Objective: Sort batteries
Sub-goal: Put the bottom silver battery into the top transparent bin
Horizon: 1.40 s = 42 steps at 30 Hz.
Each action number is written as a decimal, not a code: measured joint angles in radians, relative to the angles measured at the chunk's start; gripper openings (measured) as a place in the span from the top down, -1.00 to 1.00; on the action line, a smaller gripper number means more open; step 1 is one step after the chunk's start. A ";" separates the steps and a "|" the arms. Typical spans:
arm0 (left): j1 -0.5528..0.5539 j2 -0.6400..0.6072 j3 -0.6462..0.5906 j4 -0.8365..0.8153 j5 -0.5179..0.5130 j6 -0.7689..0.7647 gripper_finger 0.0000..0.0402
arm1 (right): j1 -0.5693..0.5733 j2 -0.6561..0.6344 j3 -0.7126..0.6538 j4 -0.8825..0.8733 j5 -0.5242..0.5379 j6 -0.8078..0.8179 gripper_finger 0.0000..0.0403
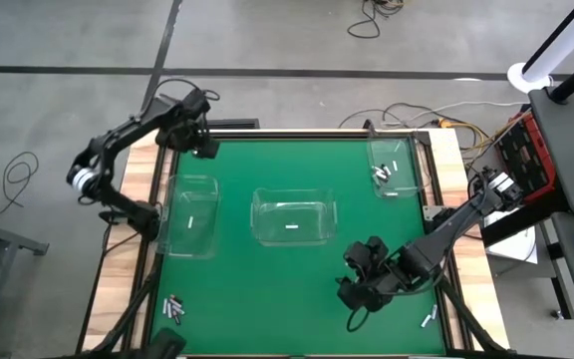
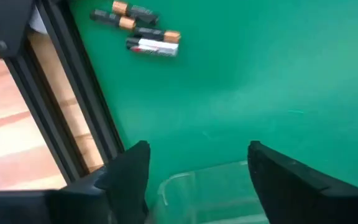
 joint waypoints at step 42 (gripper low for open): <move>0.151 0.546 0.183 0.085 0.000 0.158 -0.57 | 0.028 0.003 -0.033 0.010 0.078 0.250 -0.67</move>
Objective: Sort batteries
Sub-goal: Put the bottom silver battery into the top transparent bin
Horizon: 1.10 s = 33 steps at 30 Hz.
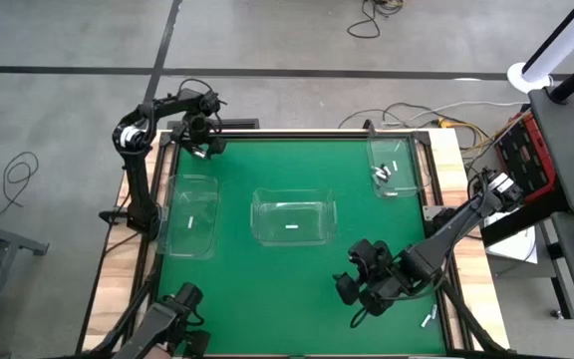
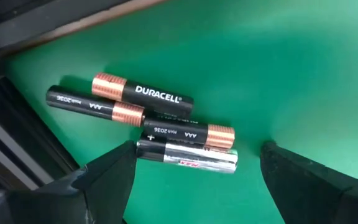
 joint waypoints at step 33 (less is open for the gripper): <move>-0.015 -0.001 -0.004 -0.045 -0.018 0.112 -0.10 | -0.013 0.000 -0.025 -0.087 -0.001 -0.002 -0.69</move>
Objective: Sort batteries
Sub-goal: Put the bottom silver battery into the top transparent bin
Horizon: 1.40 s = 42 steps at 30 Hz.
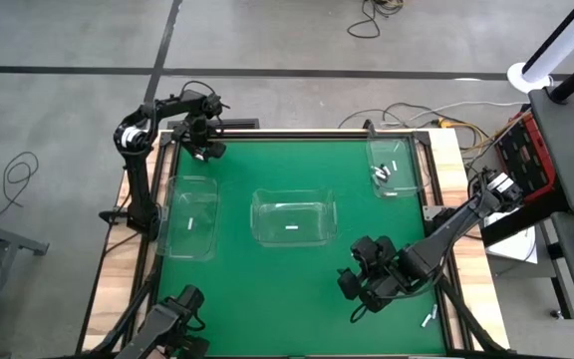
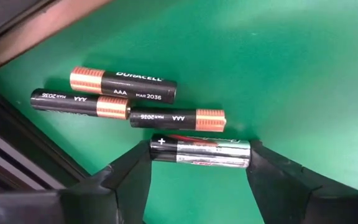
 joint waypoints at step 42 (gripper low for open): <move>-0.492 -0.323 0.196 0.688 1.134 -0.429 -0.08 | -0.482 -0.167 0.176 0.509 0.175 -1.540 -0.42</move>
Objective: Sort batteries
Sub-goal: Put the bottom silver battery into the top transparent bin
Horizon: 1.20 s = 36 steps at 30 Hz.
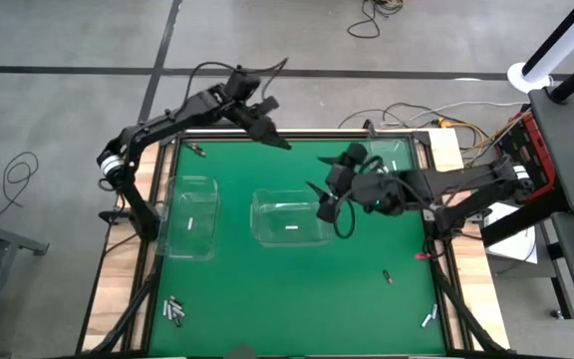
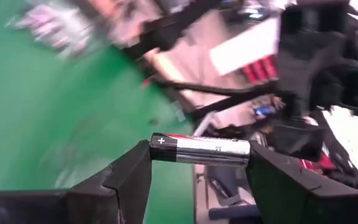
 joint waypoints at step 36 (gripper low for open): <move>-0.165 0.025 -0.002 0.631 -0.032 -0.350 -0.10 | -0.091 0.000 0.067 0.080 -0.024 -0.290 0.80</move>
